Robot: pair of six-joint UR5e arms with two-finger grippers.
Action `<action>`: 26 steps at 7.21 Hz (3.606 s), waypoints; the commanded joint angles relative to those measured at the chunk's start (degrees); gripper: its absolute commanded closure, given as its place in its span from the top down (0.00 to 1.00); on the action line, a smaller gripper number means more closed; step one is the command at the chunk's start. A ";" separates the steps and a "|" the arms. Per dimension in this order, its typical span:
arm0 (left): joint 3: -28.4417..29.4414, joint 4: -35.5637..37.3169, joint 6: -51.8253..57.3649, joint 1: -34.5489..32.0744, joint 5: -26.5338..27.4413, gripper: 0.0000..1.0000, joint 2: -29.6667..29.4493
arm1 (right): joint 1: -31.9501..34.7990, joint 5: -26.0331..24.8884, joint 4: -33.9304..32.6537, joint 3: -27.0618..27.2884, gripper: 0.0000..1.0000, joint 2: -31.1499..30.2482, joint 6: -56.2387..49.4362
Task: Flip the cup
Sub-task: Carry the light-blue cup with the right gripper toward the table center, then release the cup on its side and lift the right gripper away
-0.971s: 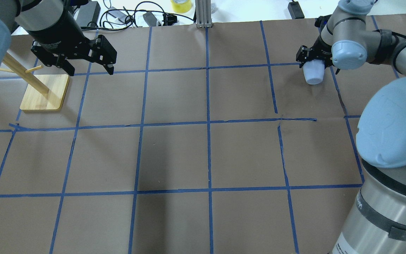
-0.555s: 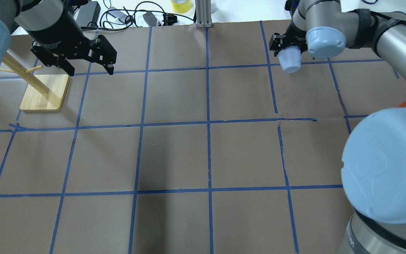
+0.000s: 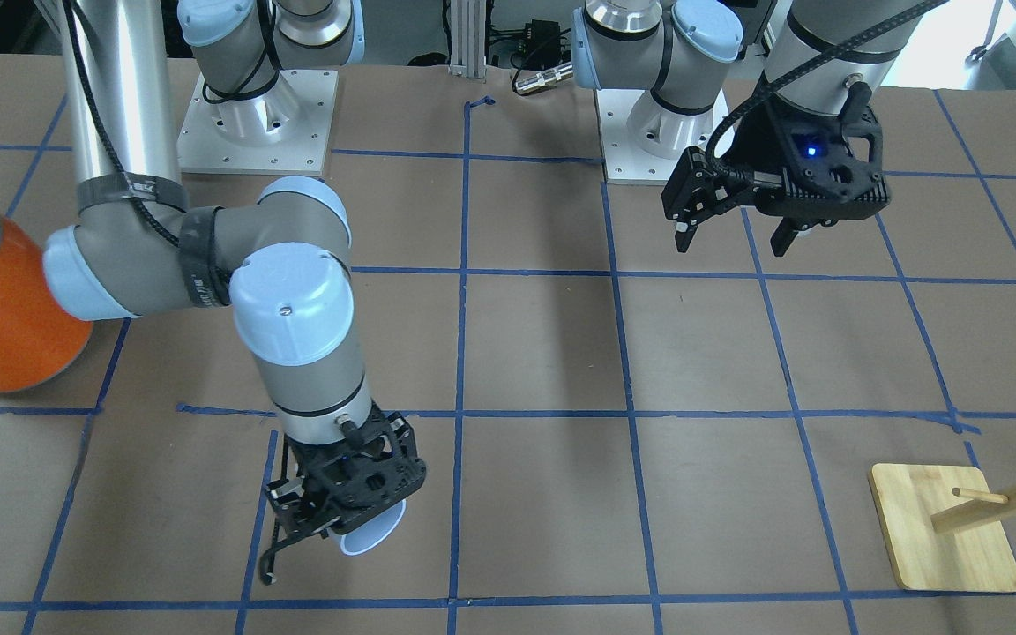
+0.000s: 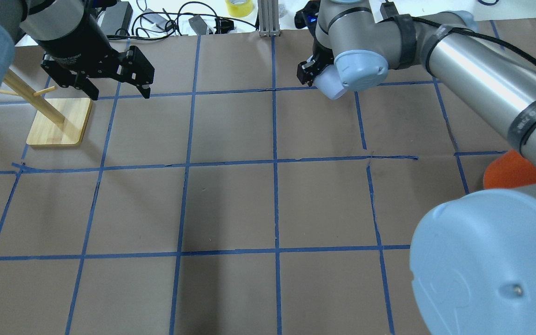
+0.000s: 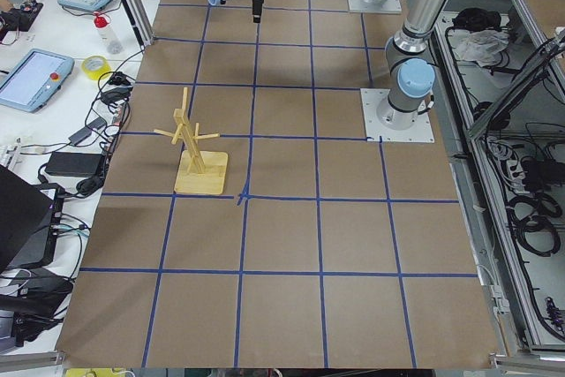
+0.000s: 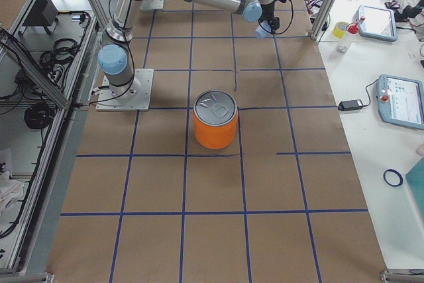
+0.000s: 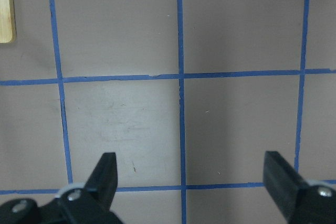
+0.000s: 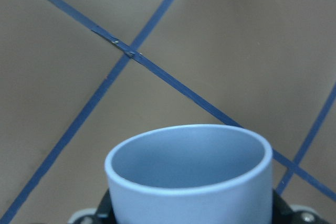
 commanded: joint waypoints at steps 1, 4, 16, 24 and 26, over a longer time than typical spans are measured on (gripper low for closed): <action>0.00 -0.01 0.00 0.00 -0.06 1.00 0.08 | 8.28 -5.19 -6.60 0.76 0.00 2.52 -5.33; 0.00 -0.01 0.00 0.00 -0.06 1.00 0.09 | 14.90 -11.36 -9.26 1.02 0.00 5.78 -14.04; 0.00 -0.01 0.00 0.00 0.03 1.00 0.08 | 15.97 0.57 -17.09 6.29 0.90 9.05 -37.24; 0.00 -0.01 0.00 0.00 0.03 1.00 0.09 | 2.48 -0.14 4.60 5.42 1.00 -6.06 -17.34; 0.00 -0.01 0.00 0.00 0.03 1.00 0.09 | -4.74 0.65 15.02 5.24 1.00 -11.83 -0.59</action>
